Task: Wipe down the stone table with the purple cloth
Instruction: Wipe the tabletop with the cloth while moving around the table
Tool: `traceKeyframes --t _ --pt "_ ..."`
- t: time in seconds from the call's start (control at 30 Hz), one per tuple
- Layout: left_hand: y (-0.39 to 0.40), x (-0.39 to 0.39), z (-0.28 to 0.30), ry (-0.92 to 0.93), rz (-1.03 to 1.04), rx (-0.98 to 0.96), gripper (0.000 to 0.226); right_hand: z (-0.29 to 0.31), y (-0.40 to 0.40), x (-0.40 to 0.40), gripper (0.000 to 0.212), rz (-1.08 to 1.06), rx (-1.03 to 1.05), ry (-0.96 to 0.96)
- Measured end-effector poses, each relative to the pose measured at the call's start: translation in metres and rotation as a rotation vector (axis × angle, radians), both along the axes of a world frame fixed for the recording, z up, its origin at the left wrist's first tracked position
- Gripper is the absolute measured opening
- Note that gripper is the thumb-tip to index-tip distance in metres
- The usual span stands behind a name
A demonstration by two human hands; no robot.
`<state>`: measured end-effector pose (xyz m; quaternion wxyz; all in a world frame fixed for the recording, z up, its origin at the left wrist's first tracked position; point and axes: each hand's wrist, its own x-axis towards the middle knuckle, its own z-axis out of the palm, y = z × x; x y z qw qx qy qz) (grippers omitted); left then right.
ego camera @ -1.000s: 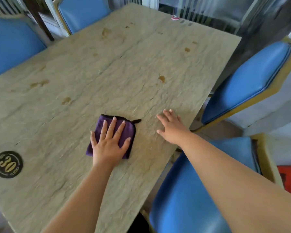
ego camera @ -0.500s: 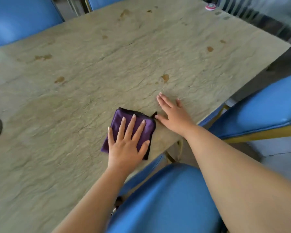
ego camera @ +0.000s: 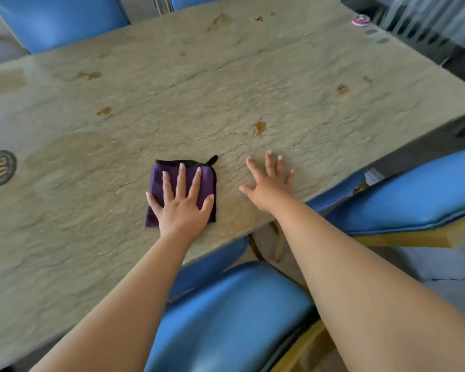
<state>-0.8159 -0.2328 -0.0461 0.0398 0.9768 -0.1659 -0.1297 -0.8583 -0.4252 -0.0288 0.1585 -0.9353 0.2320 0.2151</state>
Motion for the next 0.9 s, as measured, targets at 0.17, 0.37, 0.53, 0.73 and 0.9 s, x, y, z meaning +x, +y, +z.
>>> traceKeyframes --t 0.17,0.37,0.53,0.73,0.9 --pt "0.042 -0.037 -0.008 -0.138 -0.571 -0.016 0.065 0.004 -0.009 -0.003 0.072 0.054 0.076 -0.015" --pt "0.03 0.035 -0.004 -0.081 -0.203 -0.025 0.065 0.006 -0.043 -0.008 0.047 0.152 -0.105 -0.363" --pt "-0.054 0.089 0.001 -0.013 0.195 -0.028 0.068 0.001 -0.08 0.029 0.048 0.044 -0.13 -0.347" --pt "-0.104 0.06 -0.001 -0.041 -0.075 -0.035 0.068 -0.016 -0.125 0.069 0.049 0.062 -0.12 -0.442" --pt "-0.066 0.022 -0.003 -0.119 -0.332 -0.065 0.066 -0.029 -0.131 0.071 0.043 0.073 -0.156 -0.584"
